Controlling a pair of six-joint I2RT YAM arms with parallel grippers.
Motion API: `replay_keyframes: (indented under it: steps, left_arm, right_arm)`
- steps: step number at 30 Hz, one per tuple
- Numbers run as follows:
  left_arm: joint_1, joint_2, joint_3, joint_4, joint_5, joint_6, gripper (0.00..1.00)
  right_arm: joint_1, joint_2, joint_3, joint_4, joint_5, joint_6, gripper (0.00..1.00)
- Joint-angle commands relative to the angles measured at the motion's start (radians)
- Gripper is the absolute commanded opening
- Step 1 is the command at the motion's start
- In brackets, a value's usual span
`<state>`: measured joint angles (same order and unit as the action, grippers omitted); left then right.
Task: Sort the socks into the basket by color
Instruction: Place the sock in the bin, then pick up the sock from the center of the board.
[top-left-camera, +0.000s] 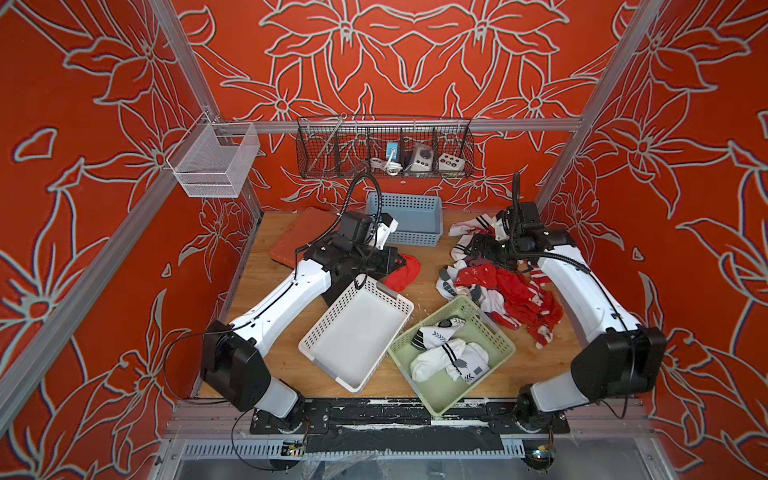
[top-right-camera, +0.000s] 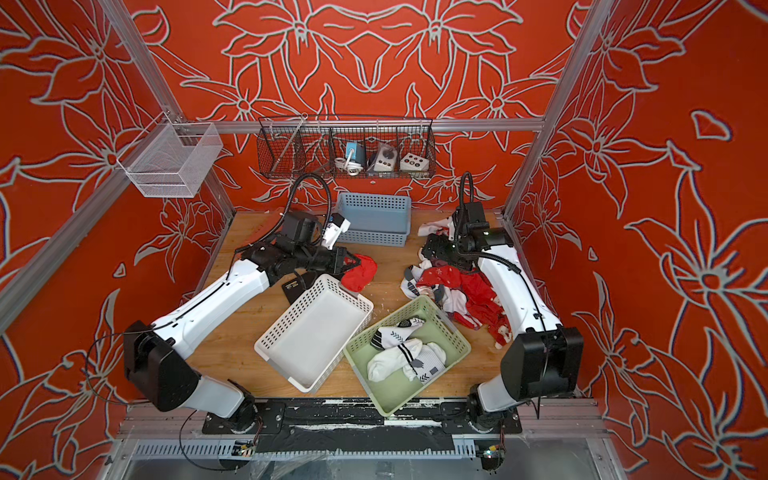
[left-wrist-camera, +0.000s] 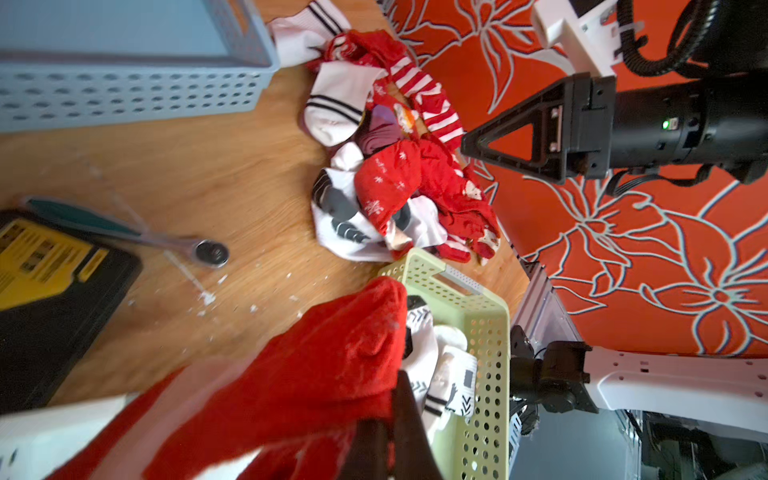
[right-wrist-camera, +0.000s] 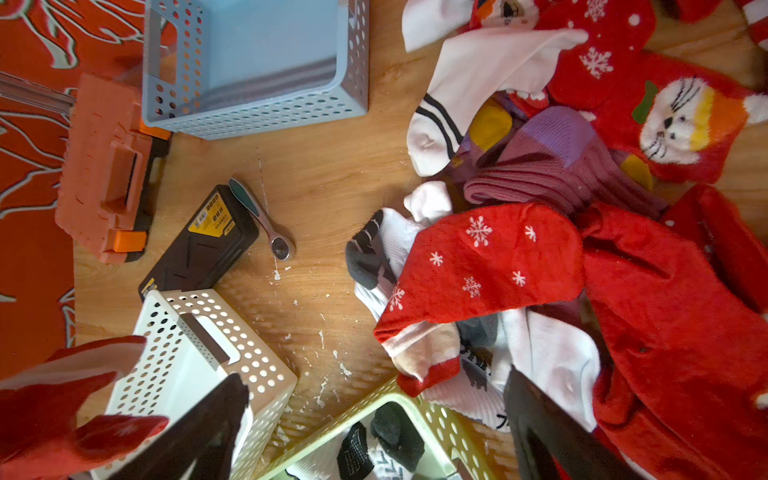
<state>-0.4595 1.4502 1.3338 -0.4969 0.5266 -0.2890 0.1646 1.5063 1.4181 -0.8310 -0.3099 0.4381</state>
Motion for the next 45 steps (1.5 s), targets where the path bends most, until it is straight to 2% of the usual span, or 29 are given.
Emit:
replay_keyframes:
  steps: [1, 7, 11, 16, 22, 25, 30, 31, 33, 36, 39, 41, 42, 44, 45]
  left_arm:
    - [0.023, -0.074, -0.070, -0.122, -0.066, 0.008, 0.00]
    - [0.039, -0.151, -0.231, -0.138, -0.117, -0.055, 0.00]
    - [0.045, -0.154, -0.307, -0.129, -0.179, -0.104, 0.00]
    - [0.048, -0.100, -0.341, -0.128, -0.232, -0.100, 0.00]
    - [0.048, -0.001, -0.344, -0.113, -0.227, -0.077, 0.02]
    - [0.049, 0.023, -0.343, -0.102, -0.217, -0.074, 0.13]
    - [0.049, 0.026, -0.322, -0.105, -0.197, -0.073, 0.57]
    - [0.048, 0.023, -0.315, -0.111, -0.196, -0.070, 0.60]
    - [0.049, 0.002, -0.306, -0.119, -0.199, -0.070, 0.65]
    - [0.051, -0.054, -0.291, -0.126, -0.210, -0.074, 0.66]
    - [0.052, -0.106, -0.260, -0.131, -0.214, -0.080, 0.67]
    - [0.053, -0.137, -0.236, -0.129, -0.214, -0.086, 0.67]
    - [0.054, -0.148, -0.225, -0.129, -0.211, -0.086, 0.67]
    - [0.055, -0.164, -0.197, -0.133, -0.198, -0.088, 0.67]
    - [0.055, -0.171, -0.185, -0.134, -0.188, -0.090, 0.67]
  right_arm:
    - [0.001, 0.032, -0.021, -0.011, 0.037, -0.033, 0.93]
    - [0.001, 0.097, -0.058, 0.020, 0.106, -0.038, 0.79]
    - [0.002, 0.167, -0.052, 0.049, 0.094, -0.029, 0.74]
    - [0.011, 0.233, -0.024, 0.064, 0.079, -0.026, 0.75]
    - [0.026, 0.283, -0.018, 0.081, 0.092, -0.029, 0.81]
    - [0.036, 0.304, -0.017, 0.087, 0.101, -0.032, 0.81]
    - [0.046, 0.336, -0.010, 0.093, 0.104, -0.030, 0.76]
    - [0.048, 0.339, -0.010, 0.092, 0.104, -0.031, 0.75]
    - [0.047, 0.343, -0.007, 0.089, 0.110, -0.033, 0.69]
    - [0.047, 0.341, -0.010, 0.089, 0.110, -0.036, 0.56]
    - [0.049, 0.337, -0.019, 0.092, 0.107, -0.036, 0.37]
    - [0.049, 0.335, -0.023, 0.093, 0.106, -0.036, 0.20]
    - [0.049, 0.334, -0.022, 0.090, 0.107, -0.037, 0.15]
    - [0.050, 0.322, -0.022, 0.079, 0.113, -0.041, 0.12]
    - [0.050, 0.315, -0.026, 0.078, 0.119, -0.044, 0.05]
